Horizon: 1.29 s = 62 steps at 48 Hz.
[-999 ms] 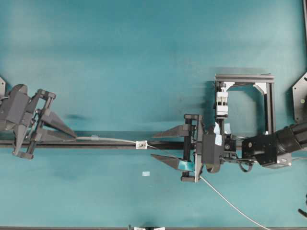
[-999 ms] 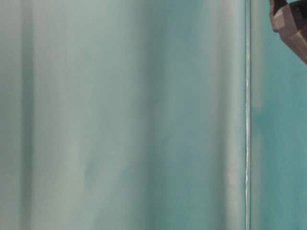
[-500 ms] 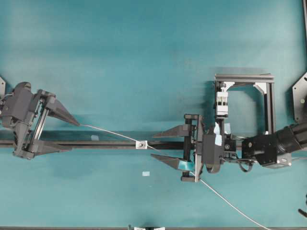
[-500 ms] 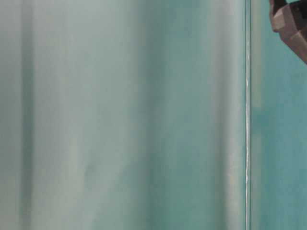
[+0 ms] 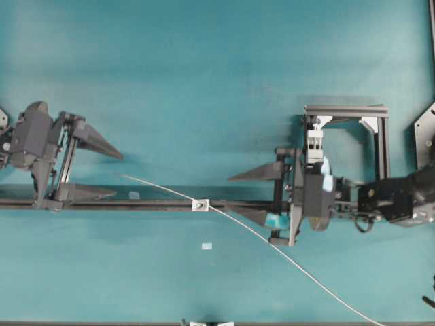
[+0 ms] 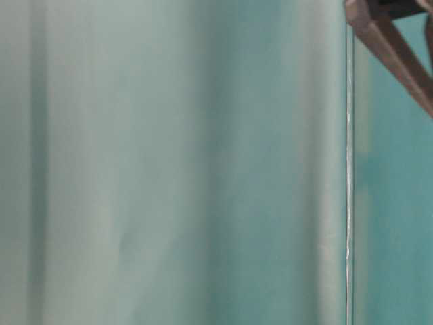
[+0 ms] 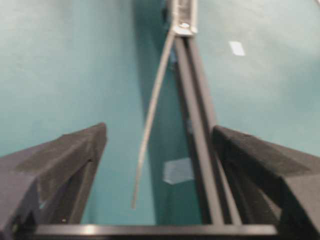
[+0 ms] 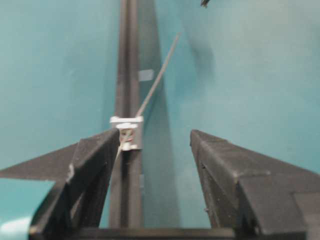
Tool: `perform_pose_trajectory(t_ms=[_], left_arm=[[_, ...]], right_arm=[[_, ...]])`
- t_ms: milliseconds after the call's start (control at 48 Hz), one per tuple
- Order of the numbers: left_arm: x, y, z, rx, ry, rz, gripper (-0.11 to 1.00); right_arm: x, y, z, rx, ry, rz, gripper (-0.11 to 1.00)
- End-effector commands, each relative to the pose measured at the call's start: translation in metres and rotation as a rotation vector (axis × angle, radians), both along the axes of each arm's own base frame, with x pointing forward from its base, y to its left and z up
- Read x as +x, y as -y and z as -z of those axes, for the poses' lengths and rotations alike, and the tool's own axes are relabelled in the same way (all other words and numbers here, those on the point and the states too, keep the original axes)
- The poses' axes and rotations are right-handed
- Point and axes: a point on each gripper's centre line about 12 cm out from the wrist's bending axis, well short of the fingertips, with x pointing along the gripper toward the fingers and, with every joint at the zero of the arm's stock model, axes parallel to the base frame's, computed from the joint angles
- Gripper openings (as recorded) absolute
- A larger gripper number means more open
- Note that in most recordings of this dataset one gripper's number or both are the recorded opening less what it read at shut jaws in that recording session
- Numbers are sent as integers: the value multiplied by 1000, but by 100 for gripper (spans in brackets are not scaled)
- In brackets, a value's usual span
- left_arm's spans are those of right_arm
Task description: Insert the wire through the hole in the metal fitting marked with a red label. (retake)
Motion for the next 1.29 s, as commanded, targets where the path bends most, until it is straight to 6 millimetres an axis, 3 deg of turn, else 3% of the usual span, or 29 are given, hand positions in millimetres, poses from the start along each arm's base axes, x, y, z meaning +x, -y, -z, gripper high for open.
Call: perform_pose_trajectory(t_ms=[0, 541, 1270], left_arm=[[6, -3, -7, -2, 31, -16, 59], [12, -21, -10, 1, 33, -90, 59], [18, -29, -13, 41, 49, -110, 59]], right_arm=[[-2, 7, -17, 16, 42, 17, 67], [-15, 39, -18, 2, 24, 85, 67], [-25, 53, -26, 8, 28, 115, 67]])
